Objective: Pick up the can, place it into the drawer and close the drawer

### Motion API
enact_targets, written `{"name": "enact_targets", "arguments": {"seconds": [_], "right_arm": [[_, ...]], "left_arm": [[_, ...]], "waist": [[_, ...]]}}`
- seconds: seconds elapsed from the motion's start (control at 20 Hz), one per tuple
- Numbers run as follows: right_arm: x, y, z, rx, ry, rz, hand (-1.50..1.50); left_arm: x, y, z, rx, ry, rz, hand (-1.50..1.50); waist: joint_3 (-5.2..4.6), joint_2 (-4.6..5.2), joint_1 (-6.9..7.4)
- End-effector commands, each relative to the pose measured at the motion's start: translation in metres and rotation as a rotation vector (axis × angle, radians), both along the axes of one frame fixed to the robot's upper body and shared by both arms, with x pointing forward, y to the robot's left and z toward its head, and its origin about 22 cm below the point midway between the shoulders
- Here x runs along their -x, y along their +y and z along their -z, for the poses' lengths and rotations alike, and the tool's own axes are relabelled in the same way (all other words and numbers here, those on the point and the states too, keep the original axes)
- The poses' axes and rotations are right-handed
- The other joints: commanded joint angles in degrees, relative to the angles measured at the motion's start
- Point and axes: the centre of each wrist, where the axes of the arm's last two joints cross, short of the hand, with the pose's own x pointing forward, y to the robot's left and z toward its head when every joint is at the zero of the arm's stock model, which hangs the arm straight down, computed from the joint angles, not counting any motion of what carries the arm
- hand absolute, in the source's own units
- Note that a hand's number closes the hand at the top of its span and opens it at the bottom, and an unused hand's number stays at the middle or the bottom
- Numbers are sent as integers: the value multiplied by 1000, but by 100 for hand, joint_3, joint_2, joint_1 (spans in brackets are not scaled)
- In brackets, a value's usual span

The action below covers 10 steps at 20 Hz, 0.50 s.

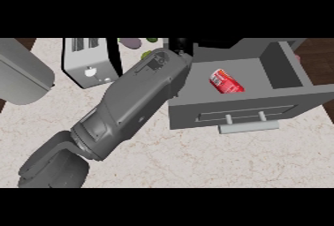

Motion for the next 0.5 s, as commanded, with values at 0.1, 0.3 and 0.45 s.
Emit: {"name": "enact_targets", "arguments": {"seconds": [0.1, 0.3, 0.45], "right_arm": [[2, 0, 1, -8, 10, 3, -150], [4, 6, -5, 7, 5, 2, -150], [2, -6, 2, 7, -5, -4, -150]], "left_arm": [[-1, -2, 0, -6, 21, -30, -150], [3, -2, 10, -7, -10, -49, -150], [2, 2, 14, 25, -4, -38, -150]], "waist": [[-2, -17, 27], [-2, 1, -74], [-1, -7, 11]]}}
